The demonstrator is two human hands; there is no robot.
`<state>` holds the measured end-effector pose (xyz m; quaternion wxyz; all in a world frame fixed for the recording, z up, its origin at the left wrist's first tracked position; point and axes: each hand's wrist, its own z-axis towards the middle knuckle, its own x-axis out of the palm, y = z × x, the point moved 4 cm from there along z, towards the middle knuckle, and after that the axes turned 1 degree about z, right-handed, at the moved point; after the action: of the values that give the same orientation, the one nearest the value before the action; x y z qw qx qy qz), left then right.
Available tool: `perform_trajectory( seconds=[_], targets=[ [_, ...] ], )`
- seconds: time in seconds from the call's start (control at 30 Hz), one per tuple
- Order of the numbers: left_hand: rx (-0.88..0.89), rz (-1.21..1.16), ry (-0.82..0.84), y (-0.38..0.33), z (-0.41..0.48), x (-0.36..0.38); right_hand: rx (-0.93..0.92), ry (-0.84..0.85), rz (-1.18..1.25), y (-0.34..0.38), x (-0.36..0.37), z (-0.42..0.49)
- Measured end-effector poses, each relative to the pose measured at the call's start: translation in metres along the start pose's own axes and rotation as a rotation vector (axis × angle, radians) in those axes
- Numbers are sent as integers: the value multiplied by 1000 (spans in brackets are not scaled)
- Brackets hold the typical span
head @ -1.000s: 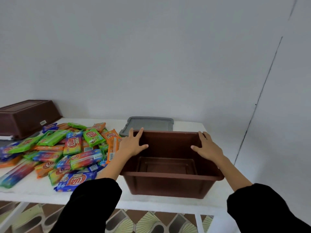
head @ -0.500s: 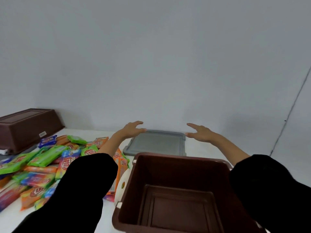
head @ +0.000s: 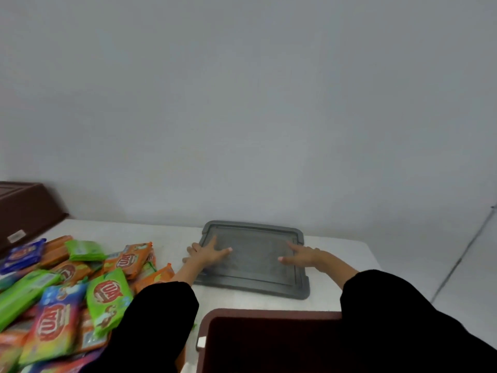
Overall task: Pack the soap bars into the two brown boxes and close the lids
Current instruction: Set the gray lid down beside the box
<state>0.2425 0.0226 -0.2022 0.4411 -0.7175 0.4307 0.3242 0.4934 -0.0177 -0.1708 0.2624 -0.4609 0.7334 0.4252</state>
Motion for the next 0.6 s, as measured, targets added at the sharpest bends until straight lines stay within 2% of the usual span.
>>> perform_trajectory(
  seconds=[0.13, 0.27, 0.37, 0.43, 0.5, 0.6],
  targets=[
    [-31, 35, -66, -6, 0, 5, 4, 30, 121, 12, 16, 10],
    [-31, -70, -91, -16, -1, 2, 62, -22, 425, 14, -3, 9],
    [-16, -122, -188, -23, -15, -7, 88, -28, 565, 3, -19, 12],
    [30, -185, -298, -28, -26, -16, 15, -110, 548, -2, -29, 16],
    [103, -234, -420, -34, -36, -25, 2, -213, 406, -6, -42, 11],
    [230, -276, -564, -50, -43, -36, -90, -471, 223, -10, -67, -1]
  ],
)
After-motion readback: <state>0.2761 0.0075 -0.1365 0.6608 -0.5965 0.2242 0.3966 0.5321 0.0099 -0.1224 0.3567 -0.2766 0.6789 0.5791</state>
